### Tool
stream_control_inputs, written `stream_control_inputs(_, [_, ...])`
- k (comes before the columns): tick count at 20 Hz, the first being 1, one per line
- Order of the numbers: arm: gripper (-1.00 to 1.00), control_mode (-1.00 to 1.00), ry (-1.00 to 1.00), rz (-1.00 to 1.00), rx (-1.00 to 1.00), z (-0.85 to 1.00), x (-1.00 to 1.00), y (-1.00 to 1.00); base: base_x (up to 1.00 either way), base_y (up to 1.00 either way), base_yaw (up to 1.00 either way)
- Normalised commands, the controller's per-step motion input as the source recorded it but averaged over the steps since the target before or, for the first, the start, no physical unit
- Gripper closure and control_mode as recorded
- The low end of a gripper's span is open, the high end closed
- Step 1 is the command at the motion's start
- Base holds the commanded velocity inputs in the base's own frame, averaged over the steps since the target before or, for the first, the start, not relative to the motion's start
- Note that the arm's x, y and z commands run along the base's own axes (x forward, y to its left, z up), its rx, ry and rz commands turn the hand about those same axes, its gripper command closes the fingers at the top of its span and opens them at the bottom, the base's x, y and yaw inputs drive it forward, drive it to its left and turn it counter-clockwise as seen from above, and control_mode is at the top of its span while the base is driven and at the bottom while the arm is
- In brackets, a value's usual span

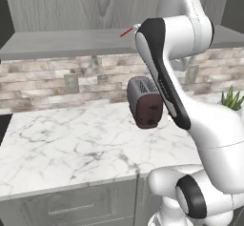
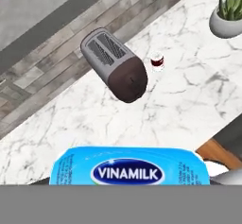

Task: Pick the yogurt and honey bottle from the counter and place them in the cabinets closest to them.

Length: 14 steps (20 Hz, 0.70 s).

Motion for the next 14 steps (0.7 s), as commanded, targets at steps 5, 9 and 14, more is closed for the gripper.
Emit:
stream_control_inputs(5, [1.00, -1.00, -0.04, 0.00, 0.01, 0.60, 0.27, 0.00, 0.00, 0.00, 0.00])
stream_control_inputs(9, [1.00, -1.00, 0.00, 0.00, 0.00, 0.33, 0.40, 0.00, 0.00, 0.00, 0.00])
stream_control_inputs(14, [1.00, -1.00, -0.01, 0.01, 0.00, 0.02, 0.37, 0.00, 0.00, 0.00, 0.00])
